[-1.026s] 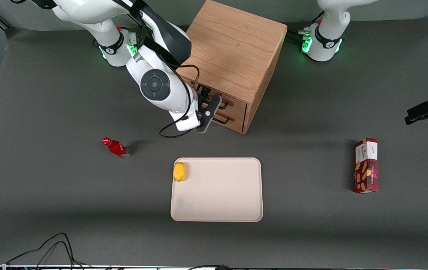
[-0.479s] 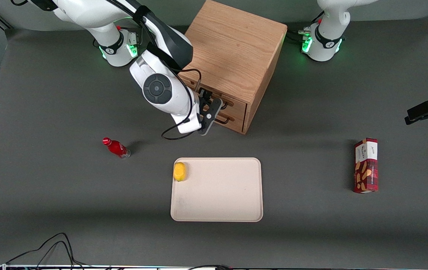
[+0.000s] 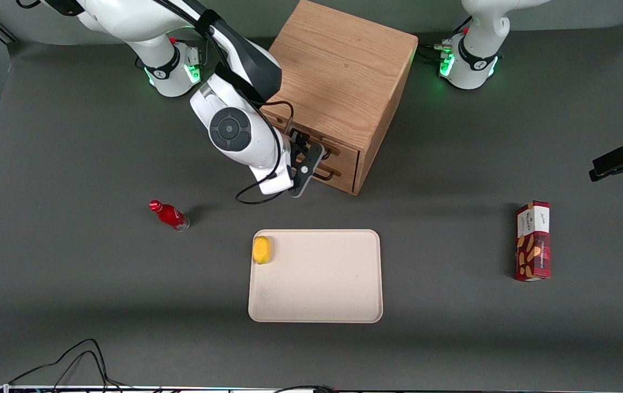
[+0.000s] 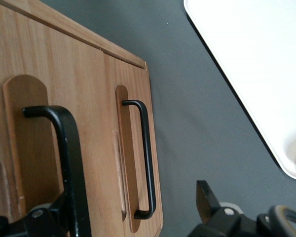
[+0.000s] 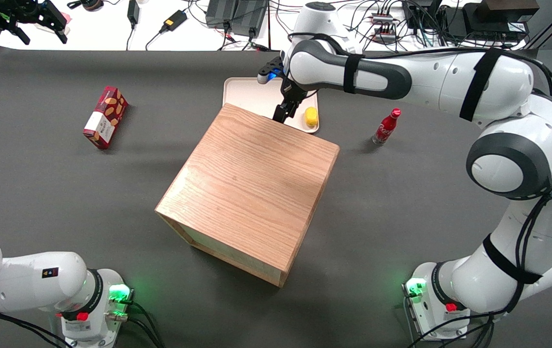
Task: Open upper drawer
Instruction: 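Pull the upper drawer outward by its handle with the right gripper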
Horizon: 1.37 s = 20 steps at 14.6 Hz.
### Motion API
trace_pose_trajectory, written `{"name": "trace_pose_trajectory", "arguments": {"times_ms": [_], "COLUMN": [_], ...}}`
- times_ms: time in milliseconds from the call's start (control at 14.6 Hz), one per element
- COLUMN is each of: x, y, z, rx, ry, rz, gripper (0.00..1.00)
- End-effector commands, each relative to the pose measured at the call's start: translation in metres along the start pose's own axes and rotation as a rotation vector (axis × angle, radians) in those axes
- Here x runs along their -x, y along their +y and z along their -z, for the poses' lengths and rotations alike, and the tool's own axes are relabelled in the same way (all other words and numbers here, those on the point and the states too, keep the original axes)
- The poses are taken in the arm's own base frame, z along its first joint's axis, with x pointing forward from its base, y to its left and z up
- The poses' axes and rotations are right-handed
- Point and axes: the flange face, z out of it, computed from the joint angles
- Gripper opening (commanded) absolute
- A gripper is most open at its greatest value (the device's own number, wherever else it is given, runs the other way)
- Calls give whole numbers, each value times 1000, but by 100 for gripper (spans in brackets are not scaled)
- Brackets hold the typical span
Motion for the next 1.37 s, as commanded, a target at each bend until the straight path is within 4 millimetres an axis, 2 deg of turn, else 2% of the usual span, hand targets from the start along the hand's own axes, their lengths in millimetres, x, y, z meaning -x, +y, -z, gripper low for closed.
{"name": "trace_pose_trajectory", "arguments": {"times_ms": [0,479,547,1094,1299], "x": [2,4,2,-14,-10], "y": [11,27,28,51,63], "z": [0,3,8,13,16], "rx": [50,64,69,73,73], "ry": [3,6,16,49,54], "rz": [31,29,29,15,17], "gripper": [100,100,100,100,100]}}
